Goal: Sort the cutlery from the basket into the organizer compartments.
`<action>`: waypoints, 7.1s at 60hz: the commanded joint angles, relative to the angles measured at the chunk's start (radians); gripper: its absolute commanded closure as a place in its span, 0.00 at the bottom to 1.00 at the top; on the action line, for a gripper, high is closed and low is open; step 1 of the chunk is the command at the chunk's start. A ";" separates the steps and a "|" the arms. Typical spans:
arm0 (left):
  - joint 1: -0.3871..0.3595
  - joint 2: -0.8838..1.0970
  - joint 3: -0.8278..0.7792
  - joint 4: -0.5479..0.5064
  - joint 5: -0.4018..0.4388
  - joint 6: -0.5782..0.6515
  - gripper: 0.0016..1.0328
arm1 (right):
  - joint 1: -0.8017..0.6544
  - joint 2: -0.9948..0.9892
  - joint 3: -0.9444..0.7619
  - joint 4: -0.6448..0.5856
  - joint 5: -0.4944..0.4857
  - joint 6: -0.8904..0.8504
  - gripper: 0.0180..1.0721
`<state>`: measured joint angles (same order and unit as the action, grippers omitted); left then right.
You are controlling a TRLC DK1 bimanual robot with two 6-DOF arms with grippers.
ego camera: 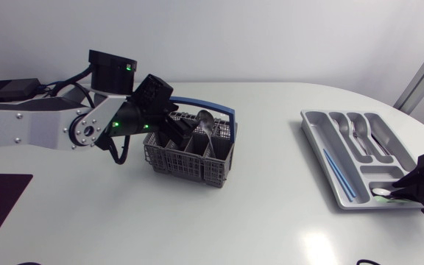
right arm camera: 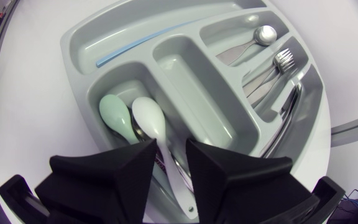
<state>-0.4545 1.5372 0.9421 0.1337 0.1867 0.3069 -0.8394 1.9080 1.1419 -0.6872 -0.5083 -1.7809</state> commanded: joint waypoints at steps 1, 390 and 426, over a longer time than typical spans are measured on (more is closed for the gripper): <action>-0.007 0.018 -0.032 0.020 0.013 -0.017 0.13 | 0.002 -0.024 -0.027 0.017 -0.026 0.009 0.44; -0.019 0.054 -0.097 0.175 0.244 0.074 0.37 | 0.818 -0.757 -0.426 0.414 -0.289 1.184 0.32; -0.036 -0.017 -0.066 -0.040 0.134 0.155 0.19 | 0.997 -0.331 -0.085 0.466 -0.262 1.348 0.32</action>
<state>-0.4767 1.5330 0.8627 0.1207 0.3336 0.4316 0.1379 1.5352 1.0084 -0.2340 -0.7807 -0.4763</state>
